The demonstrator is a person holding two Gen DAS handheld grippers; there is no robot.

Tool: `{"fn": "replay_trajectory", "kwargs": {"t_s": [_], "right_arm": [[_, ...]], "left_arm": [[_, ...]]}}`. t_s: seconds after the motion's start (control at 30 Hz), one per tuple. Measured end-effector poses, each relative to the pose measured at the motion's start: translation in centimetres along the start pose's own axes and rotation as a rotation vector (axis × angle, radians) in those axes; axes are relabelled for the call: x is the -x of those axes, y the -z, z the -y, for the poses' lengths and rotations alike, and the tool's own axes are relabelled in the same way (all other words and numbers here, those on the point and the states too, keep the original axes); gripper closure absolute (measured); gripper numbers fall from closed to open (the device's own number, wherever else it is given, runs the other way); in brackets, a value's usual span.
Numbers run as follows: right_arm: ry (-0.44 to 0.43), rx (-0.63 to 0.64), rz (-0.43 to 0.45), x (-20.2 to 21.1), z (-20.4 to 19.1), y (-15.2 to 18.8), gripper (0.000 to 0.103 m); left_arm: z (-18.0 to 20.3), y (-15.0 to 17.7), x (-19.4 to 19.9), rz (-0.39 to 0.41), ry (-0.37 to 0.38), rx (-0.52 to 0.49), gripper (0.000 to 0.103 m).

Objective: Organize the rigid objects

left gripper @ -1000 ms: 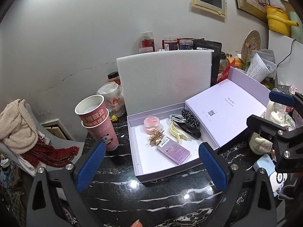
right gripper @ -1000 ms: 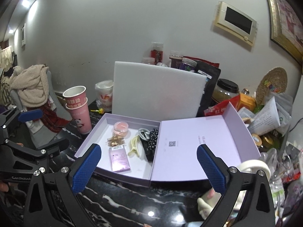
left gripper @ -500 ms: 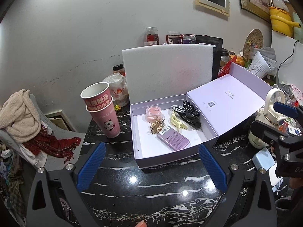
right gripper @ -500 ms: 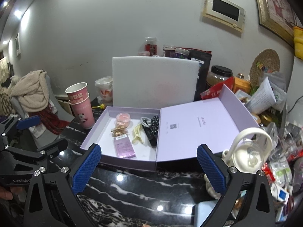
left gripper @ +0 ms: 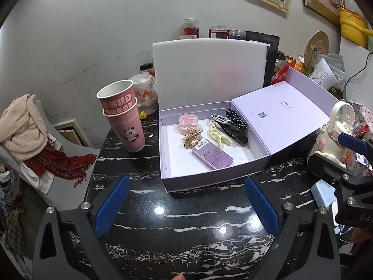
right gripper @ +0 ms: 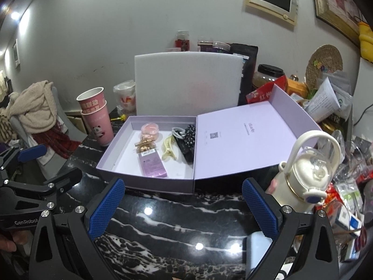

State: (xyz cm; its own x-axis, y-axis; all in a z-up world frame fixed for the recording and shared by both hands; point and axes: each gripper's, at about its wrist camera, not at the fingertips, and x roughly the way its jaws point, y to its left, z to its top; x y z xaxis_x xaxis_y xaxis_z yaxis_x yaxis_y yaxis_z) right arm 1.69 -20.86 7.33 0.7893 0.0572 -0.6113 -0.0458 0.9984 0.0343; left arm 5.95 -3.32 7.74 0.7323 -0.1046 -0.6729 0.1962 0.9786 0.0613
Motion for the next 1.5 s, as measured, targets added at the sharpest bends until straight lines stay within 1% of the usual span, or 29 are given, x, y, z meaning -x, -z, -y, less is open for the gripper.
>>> {"fn": "replay_trajectory", "kwargs": {"t_s": [0.27,0.63,1.17,1.5], "right_arm": [[0.001,0.007,-0.003,-0.11,-0.19,-0.03,0.000],[0.010,0.013,-0.008,-0.26,-0.27,-0.17,0.000],[0.016,0.016,-0.011,-0.18,-0.16,-0.23,0.000],[0.016,0.016,-0.010,-0.07,-0.02,-0.27,0.000]], "left_arm": [[-0.29,0.26,-0.24,-0.016,-0.018,0.003,0.003],[-0.52,0.44,-0.53,-0.033,0.008,0.013,0.003],[-0.37,0.32,-0.62,-0.035,-0.005,0.008,0.003],[-0.12,0.26,-0.67,-0.033,0.003,-0.001,0.003]]}}
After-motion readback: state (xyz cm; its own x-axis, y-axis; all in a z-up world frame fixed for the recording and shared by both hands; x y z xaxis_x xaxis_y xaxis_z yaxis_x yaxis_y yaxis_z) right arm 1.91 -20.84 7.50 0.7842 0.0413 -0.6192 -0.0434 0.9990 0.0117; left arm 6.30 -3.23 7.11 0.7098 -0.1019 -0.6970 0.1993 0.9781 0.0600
